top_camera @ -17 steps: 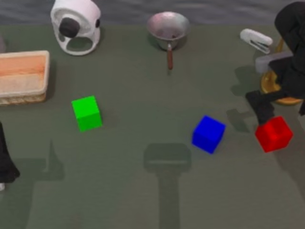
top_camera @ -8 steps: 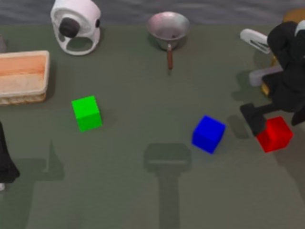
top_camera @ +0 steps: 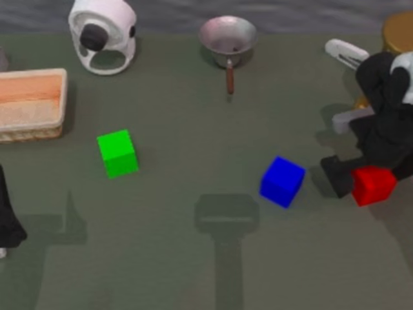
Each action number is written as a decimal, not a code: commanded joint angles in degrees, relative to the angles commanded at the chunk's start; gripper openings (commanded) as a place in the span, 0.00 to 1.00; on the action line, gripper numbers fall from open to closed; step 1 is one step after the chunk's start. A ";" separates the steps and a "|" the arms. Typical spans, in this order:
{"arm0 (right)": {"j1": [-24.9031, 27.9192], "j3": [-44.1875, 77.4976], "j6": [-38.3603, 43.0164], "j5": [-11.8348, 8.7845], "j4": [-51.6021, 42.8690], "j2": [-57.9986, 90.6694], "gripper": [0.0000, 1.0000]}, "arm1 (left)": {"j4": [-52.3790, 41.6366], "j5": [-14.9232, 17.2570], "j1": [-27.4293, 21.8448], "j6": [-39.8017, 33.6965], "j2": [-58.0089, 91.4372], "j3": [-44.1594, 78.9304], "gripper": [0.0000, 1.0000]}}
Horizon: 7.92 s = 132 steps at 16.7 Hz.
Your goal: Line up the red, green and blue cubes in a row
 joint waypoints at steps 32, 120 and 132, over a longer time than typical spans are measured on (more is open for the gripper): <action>0.37 7.55 -0.02 -0.17 -14.11 -7.64 0.00 | 0.00 0.00 0.00 0.00 0.00 0.00 1.00; 28.67 30.82 43.13 7.66 -21.86 -12.53 1.00 | -16.07 0.32 -4.07 12.97 27.73 25.81 1.00; 0.99 -42.40 15.29 7.64 17.31 -91.08 1.00 | -52.03 0.11 -12.14 40.84 99.01 80.26 1.00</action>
